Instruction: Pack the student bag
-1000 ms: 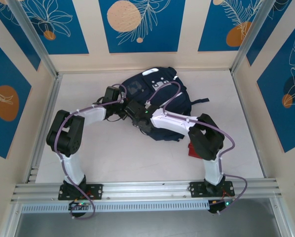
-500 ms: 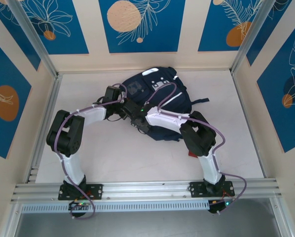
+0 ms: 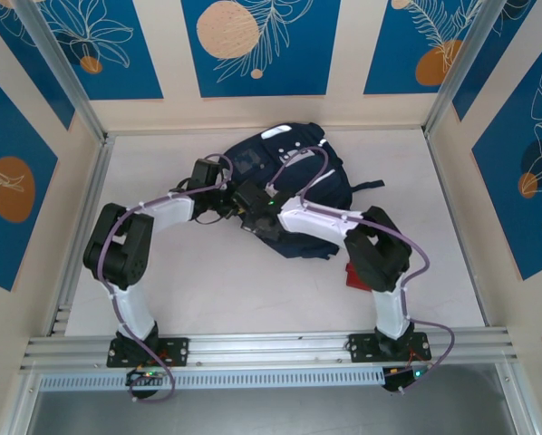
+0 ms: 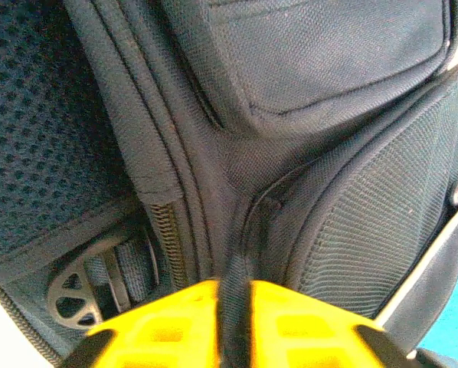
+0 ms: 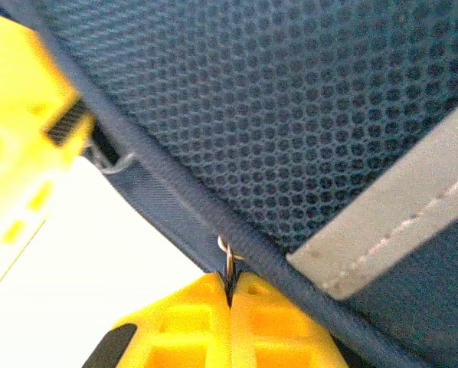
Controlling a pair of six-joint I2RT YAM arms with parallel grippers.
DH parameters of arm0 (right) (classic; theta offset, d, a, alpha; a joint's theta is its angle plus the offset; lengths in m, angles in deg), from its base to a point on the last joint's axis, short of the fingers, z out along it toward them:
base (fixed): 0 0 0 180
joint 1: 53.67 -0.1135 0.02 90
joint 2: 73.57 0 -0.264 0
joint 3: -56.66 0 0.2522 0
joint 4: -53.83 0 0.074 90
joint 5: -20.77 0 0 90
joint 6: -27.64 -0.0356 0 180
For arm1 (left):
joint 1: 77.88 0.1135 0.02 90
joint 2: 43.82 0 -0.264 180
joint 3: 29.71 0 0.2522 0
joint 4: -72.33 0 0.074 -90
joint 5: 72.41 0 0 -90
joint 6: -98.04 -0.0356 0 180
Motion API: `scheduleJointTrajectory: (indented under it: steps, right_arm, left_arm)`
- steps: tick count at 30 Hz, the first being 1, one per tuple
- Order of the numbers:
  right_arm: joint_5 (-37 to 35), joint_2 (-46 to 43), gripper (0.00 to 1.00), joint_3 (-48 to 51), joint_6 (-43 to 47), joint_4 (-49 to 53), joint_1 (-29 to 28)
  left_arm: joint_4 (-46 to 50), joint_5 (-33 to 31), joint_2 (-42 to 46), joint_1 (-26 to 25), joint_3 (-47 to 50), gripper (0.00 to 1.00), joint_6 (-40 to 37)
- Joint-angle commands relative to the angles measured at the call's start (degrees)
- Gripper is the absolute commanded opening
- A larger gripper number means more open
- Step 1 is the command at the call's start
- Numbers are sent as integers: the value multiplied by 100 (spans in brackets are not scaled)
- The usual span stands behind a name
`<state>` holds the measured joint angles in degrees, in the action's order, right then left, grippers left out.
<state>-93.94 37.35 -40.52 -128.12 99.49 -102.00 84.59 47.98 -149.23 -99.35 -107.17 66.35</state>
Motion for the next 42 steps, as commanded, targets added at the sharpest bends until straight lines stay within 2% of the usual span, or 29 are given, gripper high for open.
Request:
scheduleJointTrajectory:
  steps: [1, 4, 9, 13, 15, 19, 28, 36, 39, 41, 42]
  right_arm:
    - [1048, -382, 0, 96, 818, -680, 272]
    - [1704, -377, 0, 131, 947, -837, 368]
    - [1875, -434, 0, 176, 1007, -791, 395]
    - [1910, -489, 0, 172, 1083, -678, 397]
    - [1853, -515, 0, 157, 1135, -476, 371]
    - [1383, -673, 0, 186, 1307, 212, 286]
    - [-190, -1485, 0, 947, 1410, 1741, 118]
    - [-1638, -2053, 0, 1500, 1467, 2241, 237]
    - [-1675, -2167, 0, 1580, 1762, 1971, 463]
    - [-1193, -2210, 0, 1642, 2334, 1426, 591]
    - [-783, -2223, 0, 1672, 2706, 986, 623]
  left_arm:
    - [-233, 16, 232, 54, 208, 30, 20]
    - [-671, 271, 142, 51, 247, 38, 202]
    - [-756, 303, 53, 47, 190, 39, 267]
    - [-696, 198, -1, 51, 144, 27, 261]
    - [-672, 143, -52, 53, 67, 17, 269]
    - [-298, -312, -85, 63, -67, 0, 147]
    - [12, -725, -153, 190, -190, 0, -82]
    - [247, -811, -118, 308, -247, 0, -275]
    - [361, -833, -10, 385, -219, 0, -379]
    - [474, -875, 124, 463, -156, 0, -448]
    - [549, -928, 207, 500, -119, 5, -508]
